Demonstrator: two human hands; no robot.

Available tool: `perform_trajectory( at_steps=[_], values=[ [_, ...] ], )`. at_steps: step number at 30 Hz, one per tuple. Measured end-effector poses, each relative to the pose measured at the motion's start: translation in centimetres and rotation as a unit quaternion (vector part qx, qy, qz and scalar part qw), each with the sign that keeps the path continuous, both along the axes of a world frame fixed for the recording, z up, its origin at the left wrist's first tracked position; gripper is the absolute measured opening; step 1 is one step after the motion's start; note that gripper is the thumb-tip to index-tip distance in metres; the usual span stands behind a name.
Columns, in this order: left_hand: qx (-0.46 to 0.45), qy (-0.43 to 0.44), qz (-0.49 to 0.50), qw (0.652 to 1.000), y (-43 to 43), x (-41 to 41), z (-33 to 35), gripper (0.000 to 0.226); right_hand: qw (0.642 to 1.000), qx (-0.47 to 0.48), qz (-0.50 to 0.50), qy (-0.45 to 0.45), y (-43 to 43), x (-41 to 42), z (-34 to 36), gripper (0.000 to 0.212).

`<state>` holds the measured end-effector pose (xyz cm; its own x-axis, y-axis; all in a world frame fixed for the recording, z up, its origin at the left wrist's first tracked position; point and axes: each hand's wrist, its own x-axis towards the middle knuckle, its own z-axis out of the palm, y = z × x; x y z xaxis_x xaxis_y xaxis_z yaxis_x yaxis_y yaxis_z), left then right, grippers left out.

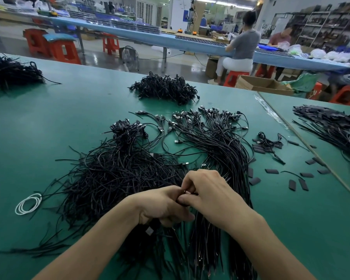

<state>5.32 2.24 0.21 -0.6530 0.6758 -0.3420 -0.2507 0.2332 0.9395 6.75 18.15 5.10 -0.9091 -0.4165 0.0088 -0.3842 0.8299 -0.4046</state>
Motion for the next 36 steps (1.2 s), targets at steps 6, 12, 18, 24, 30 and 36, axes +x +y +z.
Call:
perform_trajectory(
  at_steps=[6,12,18,24,30,36],
  values=[
    [-0.041,0.034,0.005,0.999,0.5,0.1,0.4,0.018,0.997,0.056,-0.046,-0.006,-0.1,0.0,0.2,0.028],
    [-0.064,0.040,0.008,0.997,0.6,-0.1,0.4,0.024,0.996,0.068,-0.033,0.053,-0.4,0.5,0.8,0.013],
    [-0.078,0.054,0.024,0.995,1.0,-0.3,0.4,0.020,0.991,0.105,-0.013,0.086,-0.7,0.4,0.9,0.015],
    [-0.065,0.061,0.093,0.992,1.6,-0.3,0.2,0.020,0.972,0.181,0.002,0.151,-1.5,0.5,0.0,0.011],
    [0.105,-0.018,0.159,0.982,1.1,-0.3,-0.2,0.028,0.978,0.105,-0.009,0.181,-0.5,0.3,-1.2,0.008],
    [0.286,-0.079,0.230,0.927,1.8,-0.5,0.0,0.030,0.975,-0.140,-0.105,0.140,-0.2,-0.2,-2.1,0.011]
  ],
)
